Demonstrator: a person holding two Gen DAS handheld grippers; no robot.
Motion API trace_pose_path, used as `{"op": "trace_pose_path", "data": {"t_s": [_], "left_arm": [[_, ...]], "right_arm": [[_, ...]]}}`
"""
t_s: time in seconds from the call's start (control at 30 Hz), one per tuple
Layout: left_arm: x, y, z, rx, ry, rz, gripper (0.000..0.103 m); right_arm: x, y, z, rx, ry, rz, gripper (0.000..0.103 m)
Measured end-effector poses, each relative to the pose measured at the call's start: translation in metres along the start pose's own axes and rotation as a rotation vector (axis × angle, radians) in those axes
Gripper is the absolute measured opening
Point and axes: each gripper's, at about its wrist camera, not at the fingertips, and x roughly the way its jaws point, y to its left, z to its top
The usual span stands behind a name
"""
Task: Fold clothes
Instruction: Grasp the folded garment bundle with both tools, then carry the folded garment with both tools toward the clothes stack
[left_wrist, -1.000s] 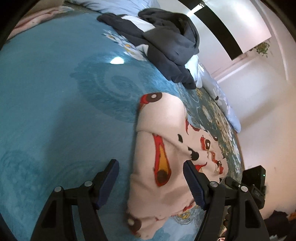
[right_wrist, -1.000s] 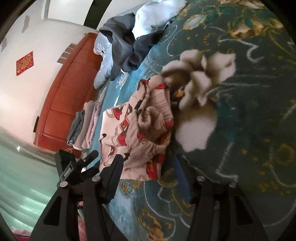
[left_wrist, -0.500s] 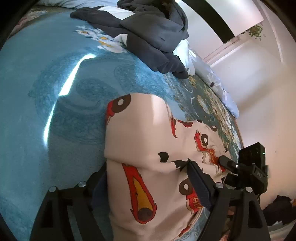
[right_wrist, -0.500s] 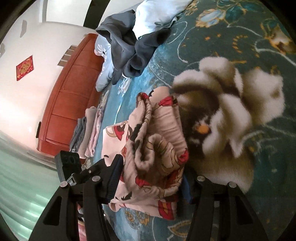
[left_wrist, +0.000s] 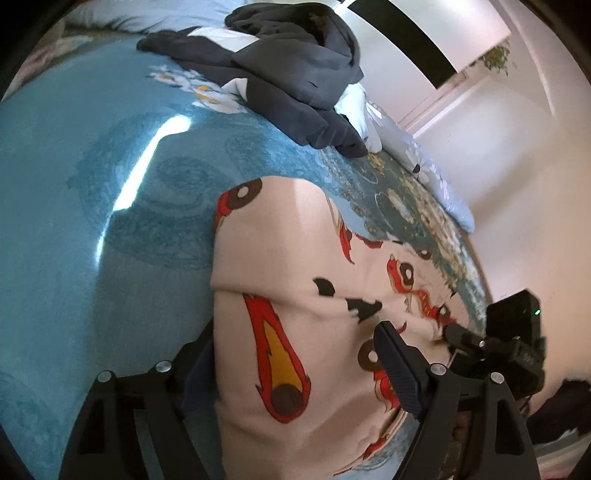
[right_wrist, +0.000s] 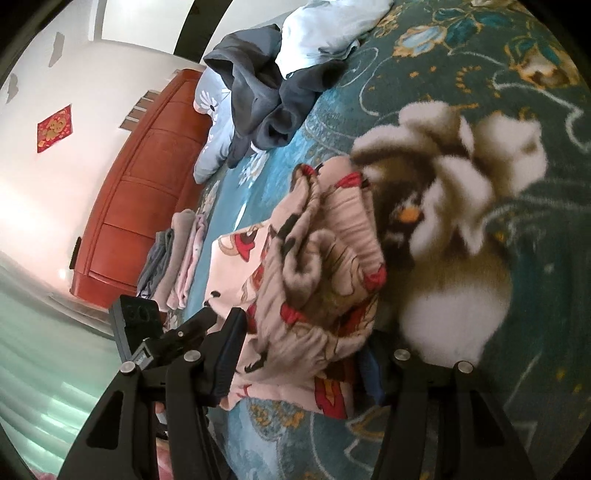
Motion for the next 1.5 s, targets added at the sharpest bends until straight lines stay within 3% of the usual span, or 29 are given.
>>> {"op": "trace_pose_path", "data": {"t_s": [0.27, 0.37, 0.47, 0.57, 0.63, 0.8, 1.0, 1.13, 1.3, 1.5], "left_arm": [[-0.002, -0.001, -0.001, 0.008, -0.01, 0.008, 0.084], [-0.003, 0.0, -0.002, 0.001, -0.024, 0.009, 0.082], [-0.005, 0.0, -0.003, 0.008, -0.036, 0.038, 0.07], [-0.01, 0.005, -0.004, 0.0, -0.046, 0.041, 0.055], [-0.015, 0.011, -0.003, -0.025, -0.055, 0.009, 0.044], [-0.032, 0.021, 0.001, -0.061, -0.093, -0.068, 0.037], [-0.081, 0.041, 0.011, -0.071, -0.212, -0.113, 0.037], [-0.131, 0.069, 0.023, -0.085, -0.323, -0.102, 0.037], [-0.197, 0.108, 0.043, -0.073, -0.467, -0.021, 0.037], [-0.278, 0.155, 0.067, -0.044, -0.651, 0.138, 0.037]], "right_arm": [[0.009, -0.003, 0.009, 0.03, 0.004, 0.035, 0.06], [0.012, 0.0, 0.012, 0.038, -0.004, 0.012, 0.06], [0.013, 0.007, 0.011, 0.045, -0.02, -0.031, 0.059], [0.015, 0.015, 0.01, 0.051, -0.035, -0.082, 0.039], [0.014, 0.021, 0.011, 0.061, -0.047, -0.105, 0.034], [0.011, 0.047, 0.015, 0.05, -0.072, -0.131, 0.029], [0.019, 0.112, 0.024, -0.071, -0.087, -0.148, 0.028], [0.041, 0.163, 0.031, -0.154, -0.076, -0.111, 0.028], [0.087, 0.236, 0.042, -0.281, -0.04, -0.042, 0.028], [0.165, 0.332, 0.054, -0.448, 0.035, 0.051, 0.028]]}}
